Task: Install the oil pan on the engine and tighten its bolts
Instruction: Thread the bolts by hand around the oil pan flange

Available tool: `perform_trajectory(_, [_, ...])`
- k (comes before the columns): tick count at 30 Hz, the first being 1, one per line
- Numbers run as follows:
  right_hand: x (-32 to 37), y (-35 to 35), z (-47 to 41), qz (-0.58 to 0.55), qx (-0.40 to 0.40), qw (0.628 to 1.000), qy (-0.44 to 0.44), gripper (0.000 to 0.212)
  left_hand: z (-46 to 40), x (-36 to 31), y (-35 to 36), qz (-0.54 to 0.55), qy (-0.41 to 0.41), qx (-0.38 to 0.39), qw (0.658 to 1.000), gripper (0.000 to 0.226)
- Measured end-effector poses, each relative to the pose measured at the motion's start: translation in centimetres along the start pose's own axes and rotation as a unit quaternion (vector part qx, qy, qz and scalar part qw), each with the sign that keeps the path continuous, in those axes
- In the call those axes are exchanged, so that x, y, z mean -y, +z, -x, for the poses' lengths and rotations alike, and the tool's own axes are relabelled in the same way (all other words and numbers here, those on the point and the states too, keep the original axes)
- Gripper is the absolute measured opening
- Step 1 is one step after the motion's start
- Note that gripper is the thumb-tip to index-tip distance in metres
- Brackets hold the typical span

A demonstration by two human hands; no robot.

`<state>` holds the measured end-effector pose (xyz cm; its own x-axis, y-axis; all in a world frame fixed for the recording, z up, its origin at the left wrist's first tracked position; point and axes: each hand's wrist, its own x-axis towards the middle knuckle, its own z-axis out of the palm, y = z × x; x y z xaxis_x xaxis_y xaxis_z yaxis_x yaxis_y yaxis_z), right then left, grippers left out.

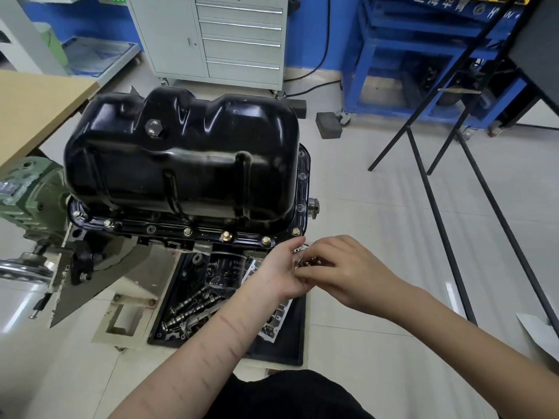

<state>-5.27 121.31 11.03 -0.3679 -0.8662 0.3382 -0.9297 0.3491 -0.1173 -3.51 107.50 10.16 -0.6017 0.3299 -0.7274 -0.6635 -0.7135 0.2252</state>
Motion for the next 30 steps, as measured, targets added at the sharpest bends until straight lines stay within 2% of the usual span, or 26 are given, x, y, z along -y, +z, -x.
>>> perform_trajectory(4, [-0.3, -0.2, -0.5, 0.012, -0.008, 1.0, -0.009, 0.012, -0.6, 0.0, -0.2, 0.03, 0.012, -0.009, 0.999, 0.05])
perform_trajectory(6, [-0.4, -0.2, -1.1, -0.058, -0.025, 0.997, 0.049, 0.013, -0.7, -0.1, -0.3, 0.048, 0.03, -0.008, 0.998, 0.05])
perform_trajectory(7, [-0.5, -0.2, -1.6, -0.125, -0.045, 0.985, 0.107, 0.014, -0.7, -0.1, -0.3, 0.05, 0.044, -0.006, 0.998, 0.049])
perform_trajectory(10, [-1.8, -0.5, -2.9, -0.293, -0.098, 0.913, 0.266, 0.025, -0.2, -0.2, -0.4, 0.05, 0.049, 0.011, 0.997, 0.051])
perform_trajectory(12, [-3.1, -0.3, -3.9, -0.344, -0.111, 0.876, 0.319, 0.033, -0.2, -0.3, -0.6, 0.047, 0.043, 0.008, 0.998, 0.051])
perform_trajectory(14, [-4.1, -0.1, -4.9, -0.393, -0.125, 0.839, 0.354, 0.032, -0.2, -0.5, -0.8, 0.046, 0.041, -0.005, 0.998, 0.047])
perform_trajectory(16, [-4.6, 0.1, -5.6, -0.404, -0.13, 0.826, 0.371, 0.031, -0.1, -0.7, -1.0, 0.05, 0.043, -0.013, 0.998, 0.045])
perform_trajectory(20, [-5.5, 0.9, -6.0, -0.312, -0.076, 0.876, 0.359, 0.017, -0.1, -1.0, -1.3, 0.057, 0.039, -0.014, 0.998, 0.046])
perform_trajectory(23, [-6.0, 1.3, -6.0, -0.264, -0.047, 0.903, 0.335, 0.008, -0.2, -1.1, -1.3, 0.061, 0.039, -0.021, 0.997, 0.035])
perform_trajectory(26, [-6.3, 1.6, -6.2, -0.168, -0.008, 0.941, 0.293, 0.016, -0.4, -1.4, -1.5, 0.058, 0.05, -0.035, 0.996, 0.035])
perform_trajectory(30, [-6.3, 1.7, -6.6, -0.128, 0.014, 0.959, 0.253, 0.016, -0.7, -1.4, -1.6, 0.06, 0.053, -0.041, 0.996, 0.032])
